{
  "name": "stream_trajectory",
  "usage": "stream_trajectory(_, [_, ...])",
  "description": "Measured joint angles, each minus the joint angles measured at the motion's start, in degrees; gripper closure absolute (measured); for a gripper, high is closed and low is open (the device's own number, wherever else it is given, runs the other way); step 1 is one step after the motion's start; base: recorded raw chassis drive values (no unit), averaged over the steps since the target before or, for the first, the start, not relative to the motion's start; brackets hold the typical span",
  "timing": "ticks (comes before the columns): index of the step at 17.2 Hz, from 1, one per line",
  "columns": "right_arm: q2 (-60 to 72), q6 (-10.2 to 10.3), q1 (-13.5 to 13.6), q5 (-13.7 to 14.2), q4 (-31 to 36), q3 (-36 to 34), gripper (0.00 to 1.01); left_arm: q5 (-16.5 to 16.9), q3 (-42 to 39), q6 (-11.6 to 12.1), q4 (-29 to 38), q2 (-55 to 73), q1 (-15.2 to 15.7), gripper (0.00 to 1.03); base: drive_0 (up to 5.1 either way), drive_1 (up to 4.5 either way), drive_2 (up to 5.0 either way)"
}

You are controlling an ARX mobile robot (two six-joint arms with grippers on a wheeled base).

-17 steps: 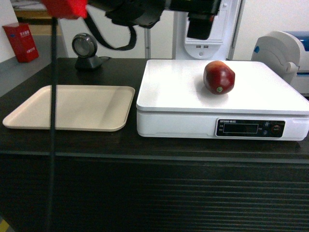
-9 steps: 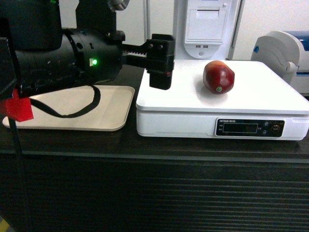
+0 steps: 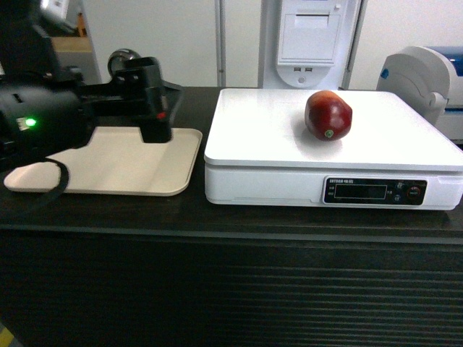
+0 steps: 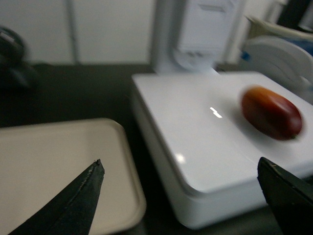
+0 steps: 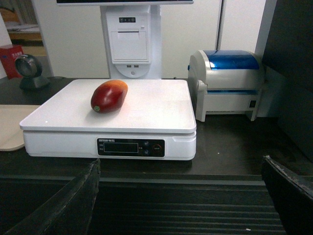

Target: Place dark red mango on scale at checkout

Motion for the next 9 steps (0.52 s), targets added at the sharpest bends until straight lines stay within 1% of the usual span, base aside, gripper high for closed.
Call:
stream_trajectory(1, [0.0, 0.0, 0.0, 0.0, 0.0, 0.0, 0.03, -9.2, -4.2, 2.4, 3.8, -3.0, 1.4, 0.19, 0.0, 0.00, 0.0])
stream_trajectory(2, [0.0, 0.0, 0.0, 0.0, 0.0, 0.0, 0.03, -13.5, -8.3, 4.0, 2.6, -7.6, 3.2, 0.28, 0.0, 0.00, 0.0])
stream_trajectory(3, [0.0, 0.0, 0.0, 0.0, 0.0, 0.0, 0.03, -14.0, -13.3, 5.1, -0.6, -14.6, 6.8, 0.38, 0.0, 0.00, 0.0])
stream_trajectory(4, [0.0, 0.0, 0.0, 0.0, 0.0, 0.0, 0.03, -13.3, -17.3, 5.7, -2.3, -21.3, 9.9, 0.49, 0.0, 0.00, 0.0])
stream_trajectory(5, [0.0, 0.0, 0.0, 0.0, 0.0, 0.0, 0.03, -13.2, -19.2, 5.8, -2.3, -24.8, 10.6, 0.56, 0.0, 0.00, 0.0])
stream_trajectory(8, [0.0, 0.0, 0.0, 0.0, 0.0, 0.0, 0.03, -10.8, -24.0, 6.2, -2.9, -31.2, 10.6, 0.83, 0.0, 0.00, 0.0])
stream_trajectory(9, [0.0, 0.0, 0.0, 0.0, 0.0, 0.0, 0.03, -10.3, -26.4, 6.2, -3.9, -33.4, 11.0, 0.96, 0.0, 0.00, 0.0])
